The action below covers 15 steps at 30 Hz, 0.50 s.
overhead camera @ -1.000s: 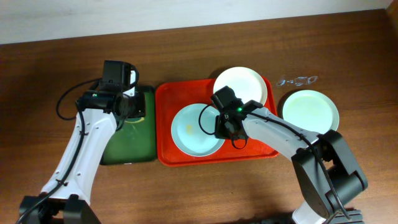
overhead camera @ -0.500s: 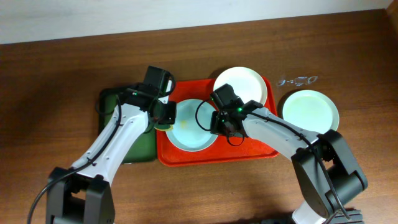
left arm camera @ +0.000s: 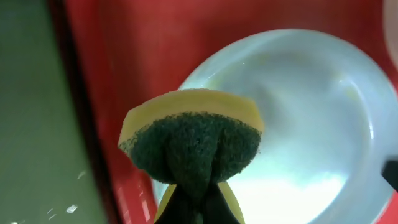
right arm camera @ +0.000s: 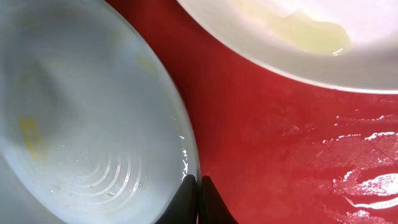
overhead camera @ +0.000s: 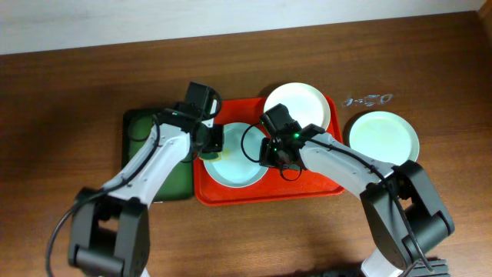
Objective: Clean dirty plates on tray and stack at the side
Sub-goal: 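Scrub the light blue plate with the sponge in left gripper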
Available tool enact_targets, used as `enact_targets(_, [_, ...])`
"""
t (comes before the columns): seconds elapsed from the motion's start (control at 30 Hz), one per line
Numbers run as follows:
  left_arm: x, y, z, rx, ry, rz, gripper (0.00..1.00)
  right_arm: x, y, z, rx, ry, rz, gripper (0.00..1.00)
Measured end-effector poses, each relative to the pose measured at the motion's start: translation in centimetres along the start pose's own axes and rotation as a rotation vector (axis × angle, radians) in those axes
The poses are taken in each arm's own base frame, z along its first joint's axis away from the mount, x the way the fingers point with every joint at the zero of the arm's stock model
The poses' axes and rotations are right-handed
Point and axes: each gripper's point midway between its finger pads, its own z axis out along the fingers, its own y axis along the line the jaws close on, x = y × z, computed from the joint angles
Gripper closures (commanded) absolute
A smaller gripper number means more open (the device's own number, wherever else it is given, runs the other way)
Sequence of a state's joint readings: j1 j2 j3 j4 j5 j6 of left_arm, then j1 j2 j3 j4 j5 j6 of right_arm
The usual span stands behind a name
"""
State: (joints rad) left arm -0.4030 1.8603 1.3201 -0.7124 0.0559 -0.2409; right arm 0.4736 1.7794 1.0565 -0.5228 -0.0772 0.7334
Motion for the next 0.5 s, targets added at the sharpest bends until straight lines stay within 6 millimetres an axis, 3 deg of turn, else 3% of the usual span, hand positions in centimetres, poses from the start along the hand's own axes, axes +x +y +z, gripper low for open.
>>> enact_targets(0.3, [1.2,-0.3,4.4,0.032,0.078,-0.012,1.00,0.0,0.0,0.0,-0.001,0.001,0.000,0.96])
enact_targets(0.5, [1.3,-1.7,4.7,0.132,0.113,-0.031,1.00,0.0,0.0,0.0,0.001,0.000,0.000,0.96])
